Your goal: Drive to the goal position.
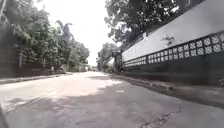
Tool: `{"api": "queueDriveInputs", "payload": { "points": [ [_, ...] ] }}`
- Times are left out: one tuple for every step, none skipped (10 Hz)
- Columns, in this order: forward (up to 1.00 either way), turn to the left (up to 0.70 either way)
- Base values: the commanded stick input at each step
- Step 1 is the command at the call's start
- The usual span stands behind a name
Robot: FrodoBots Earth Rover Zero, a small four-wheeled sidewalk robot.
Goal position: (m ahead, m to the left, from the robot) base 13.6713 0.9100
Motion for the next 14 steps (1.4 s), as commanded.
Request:
{"api": "queueDriveInputs", "payload": {
  "points": [
    [0.5,-0.2],
    [0.5,-0.2],
    [0.5,-0.2],
    [0.5,-0.2],
    [0.5,-0.2],
    [0.5,-0.2],
    [0.5,-0.2],
    [0.5,-0.2],
    [0.5,-0.2],
    [0.5,-0.2],
    [0.5,-0.2],
    [0.5,-0.2],
    [0.5,-0.2],
    [0.5,-0.2]
  ]
}}
